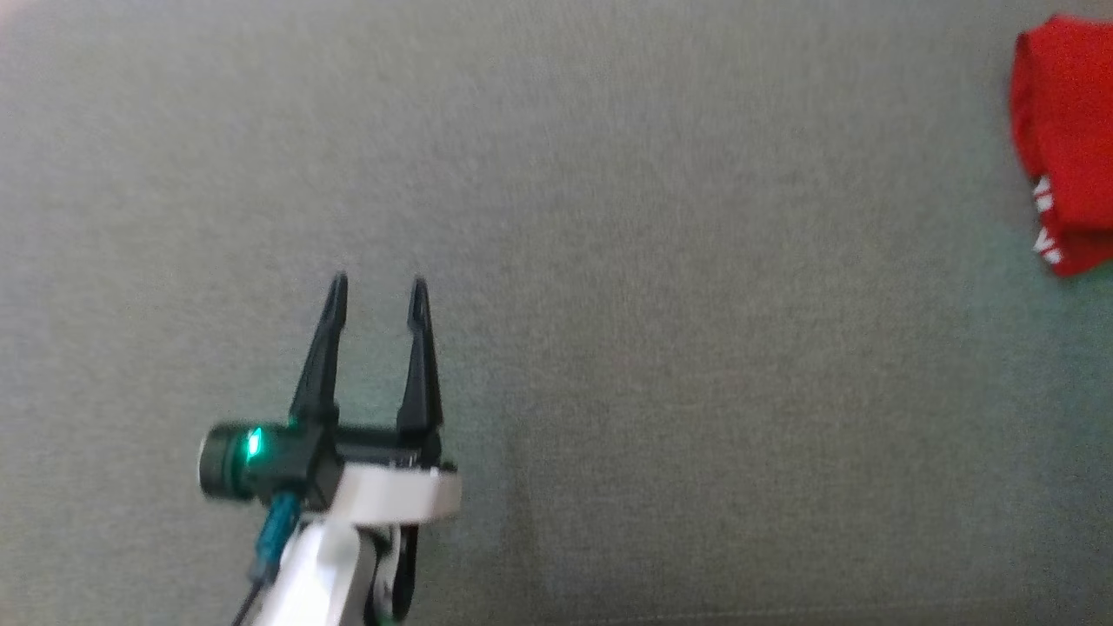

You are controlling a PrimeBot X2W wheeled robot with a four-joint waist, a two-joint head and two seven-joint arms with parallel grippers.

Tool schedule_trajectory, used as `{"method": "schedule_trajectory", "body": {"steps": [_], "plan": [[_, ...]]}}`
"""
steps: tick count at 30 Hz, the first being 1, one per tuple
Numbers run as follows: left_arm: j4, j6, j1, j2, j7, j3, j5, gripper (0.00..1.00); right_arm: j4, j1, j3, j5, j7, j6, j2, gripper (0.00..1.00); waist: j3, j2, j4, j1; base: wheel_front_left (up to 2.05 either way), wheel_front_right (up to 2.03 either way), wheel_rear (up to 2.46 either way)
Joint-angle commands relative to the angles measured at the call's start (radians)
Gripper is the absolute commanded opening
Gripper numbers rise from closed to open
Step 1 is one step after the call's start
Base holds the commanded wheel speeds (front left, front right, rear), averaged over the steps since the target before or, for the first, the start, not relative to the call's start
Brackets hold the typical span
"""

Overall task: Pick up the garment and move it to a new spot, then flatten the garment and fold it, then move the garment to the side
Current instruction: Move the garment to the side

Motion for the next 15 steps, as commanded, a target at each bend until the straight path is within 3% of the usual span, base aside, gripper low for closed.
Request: {"method": "schedule_trajectory", "body": {"steps": [1, 3, 4, 10, 15], "plan": [[-0.026, -0.005, 0.043, -0.001, -0.005, 0.033, -0.006, 1.00, -0.052, 0.111, 0.016, -0.015, -0.037, -0.001, 0.050, 1.00, -0.120, 0.0000, 0.027, 0.0001, 0.00, 0.00, 0.00], [-0.013, -0.009, 0.078, -0.001, -0.005, 0.036, -0.015, 1.00, -0.095, 0.214, 0.037, -0.024, -0.069, -0.001, 0.149, 1.00, -0.186, 0.0000, 0.037, 0.0001, 0.00, 0.00, 0.00], [-0.013, -0.009, 0.078, -0.001, -0.005, 0.036, -0.015, 1.00, -0.095, 0.214, 0.037, -0.024, -0.069, -0.001, 0.149, 1.00, -0.186, 0.0000, 0.037, 0.0001, 0.00, 0.00, 0.00], [-0.008, 0.003, 0.172, -0.001, -0.005, 0.043, 0.024, 1.00, -0.223, 0.477, 0.146, -0.038, -0.122, -0.001, 0.340, 1.00, -0.348, 0.0000, 0.069, 0.0001, 0.00, 0.00, 0.00], [-0.019, 0.020, 0.247, -0.001, -0.005, 0.074, 0.064, 1.00, -0.419, 0.639, 0.095, -0.090, -0.123, -0.001, 0.476, 1.00, -0.418, 0.0000, 0.079, 0.0001, 0.00, 0.00, 0.00]]}}
